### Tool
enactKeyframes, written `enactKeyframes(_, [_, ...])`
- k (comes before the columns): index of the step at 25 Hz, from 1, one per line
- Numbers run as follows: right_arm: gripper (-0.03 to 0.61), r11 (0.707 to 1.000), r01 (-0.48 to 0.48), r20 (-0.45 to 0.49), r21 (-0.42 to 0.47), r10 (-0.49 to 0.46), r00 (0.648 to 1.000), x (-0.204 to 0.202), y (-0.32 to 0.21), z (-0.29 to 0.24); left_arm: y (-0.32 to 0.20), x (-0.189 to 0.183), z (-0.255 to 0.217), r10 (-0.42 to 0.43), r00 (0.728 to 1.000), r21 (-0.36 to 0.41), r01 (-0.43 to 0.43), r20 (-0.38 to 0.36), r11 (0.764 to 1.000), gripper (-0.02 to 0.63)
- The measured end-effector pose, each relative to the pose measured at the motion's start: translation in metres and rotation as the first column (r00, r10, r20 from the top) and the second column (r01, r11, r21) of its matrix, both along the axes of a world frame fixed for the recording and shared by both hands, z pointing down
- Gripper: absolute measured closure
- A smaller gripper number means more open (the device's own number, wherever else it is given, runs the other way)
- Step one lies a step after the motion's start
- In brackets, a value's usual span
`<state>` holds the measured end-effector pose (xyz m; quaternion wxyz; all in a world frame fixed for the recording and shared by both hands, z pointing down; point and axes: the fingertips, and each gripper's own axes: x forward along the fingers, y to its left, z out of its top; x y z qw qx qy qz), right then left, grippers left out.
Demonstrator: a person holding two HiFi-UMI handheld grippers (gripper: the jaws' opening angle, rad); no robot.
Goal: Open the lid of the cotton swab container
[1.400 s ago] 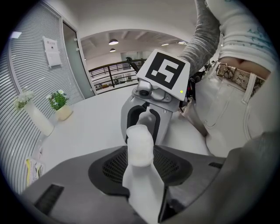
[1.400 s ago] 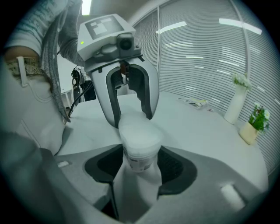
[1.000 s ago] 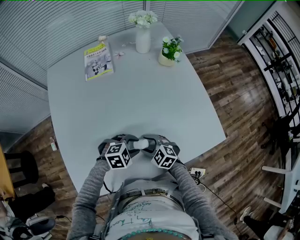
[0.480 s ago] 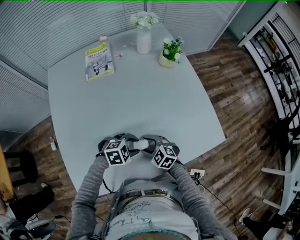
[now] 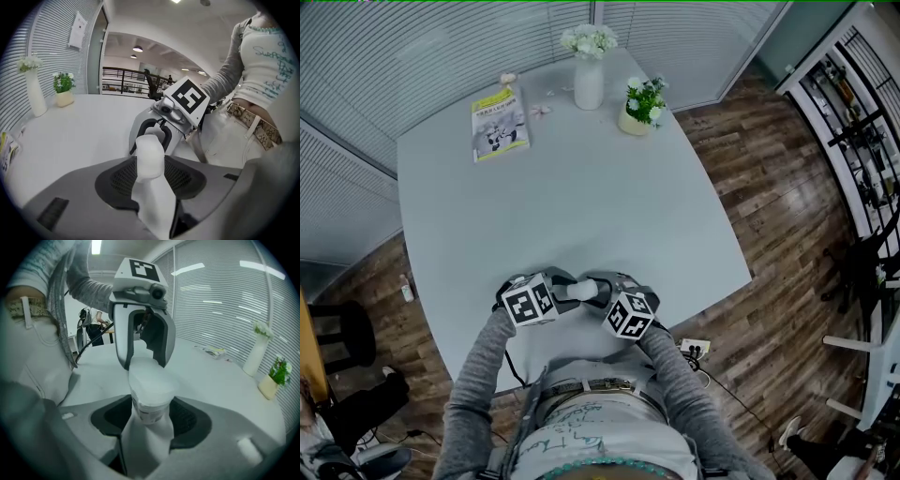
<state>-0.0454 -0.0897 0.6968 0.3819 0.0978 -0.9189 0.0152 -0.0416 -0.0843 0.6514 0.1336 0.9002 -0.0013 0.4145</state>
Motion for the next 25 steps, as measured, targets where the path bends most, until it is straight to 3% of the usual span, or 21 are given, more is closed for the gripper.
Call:
enactKeyframes(5, [0.333,1.0,0.002,-0.001,0.004,-0.002,1.0,0.001,-0.003,0.002,-0.003,0.002,0.001,0.004,1.0,0.034,-0.004,-0.008,0.999,0.436])
enactKeyframes(10, [0.333,1.0,-0.004,0.002,0.003,0.004,1.0,0.001,-0.004,0.003,-0.004,0.0,0.002,0.01,1.0,0.119,-0.01,0.001,0.993,0.433])
enactKeyframes(14, [0.333,1.0,-0.007,0.003,0.004,0.007,1.0,0.001,-0.001,0.0,-0.002,0.0,-0.004,-0.003,1.0,0.216,0.001,0.009,0.976,0.431])
enactKeyframes(19, [0.333,1.0,-0.012,0.004,0.009,0.012,1.0,0.002,-0.003,0.001,-0.008,-0.002,-0.015,-0.032,0.999,0.341,0.037,-0.021,0.939,0.431])
enactKeyframes(25, [0.333,1.0,-0.012,0.002,0.011,0.012,1.0,0.001,-0.002,0.002,-0.01,-0.003,-0.022,-0.044,0.998,0.368,0.06,-0.05,0.928,0.437])
